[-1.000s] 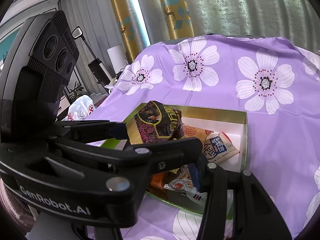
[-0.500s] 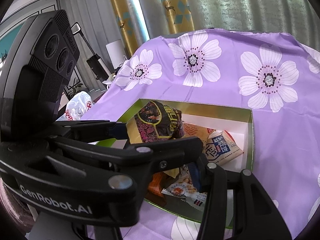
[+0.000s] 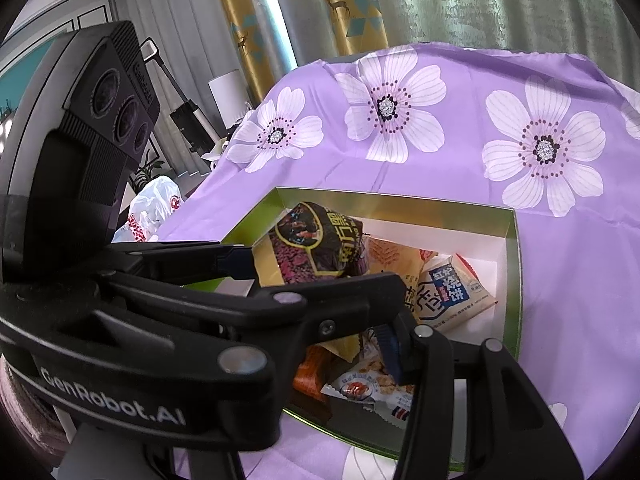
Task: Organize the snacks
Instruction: 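Hold the triangular snack low inside the box with the right gripper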
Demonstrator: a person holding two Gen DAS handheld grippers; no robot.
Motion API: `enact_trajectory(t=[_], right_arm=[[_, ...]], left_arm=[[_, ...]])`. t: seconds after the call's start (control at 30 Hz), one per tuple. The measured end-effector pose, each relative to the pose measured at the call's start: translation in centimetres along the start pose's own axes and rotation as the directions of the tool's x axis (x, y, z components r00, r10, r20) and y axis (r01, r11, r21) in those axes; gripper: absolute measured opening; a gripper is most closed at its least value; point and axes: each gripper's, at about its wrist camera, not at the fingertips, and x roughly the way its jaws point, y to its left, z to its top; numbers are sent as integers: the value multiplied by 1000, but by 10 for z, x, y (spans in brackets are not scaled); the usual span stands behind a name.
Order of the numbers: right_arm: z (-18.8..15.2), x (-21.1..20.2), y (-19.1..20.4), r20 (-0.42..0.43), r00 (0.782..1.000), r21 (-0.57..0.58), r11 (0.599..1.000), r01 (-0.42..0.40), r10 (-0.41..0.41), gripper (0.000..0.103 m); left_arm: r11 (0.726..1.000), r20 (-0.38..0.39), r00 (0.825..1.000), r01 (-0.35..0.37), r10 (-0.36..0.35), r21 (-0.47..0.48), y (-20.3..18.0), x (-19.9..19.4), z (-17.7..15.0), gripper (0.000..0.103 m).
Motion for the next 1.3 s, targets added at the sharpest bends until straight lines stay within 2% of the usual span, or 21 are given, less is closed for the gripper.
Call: enact_trajectory(t=[1.3], right_arm=[[3, 18, -1, -64, 998, 26, 1000, -16, 18, 50]], left_arm=[[999, -25, 1000, 1, -2, -38, 19, 8, 0, 68]])
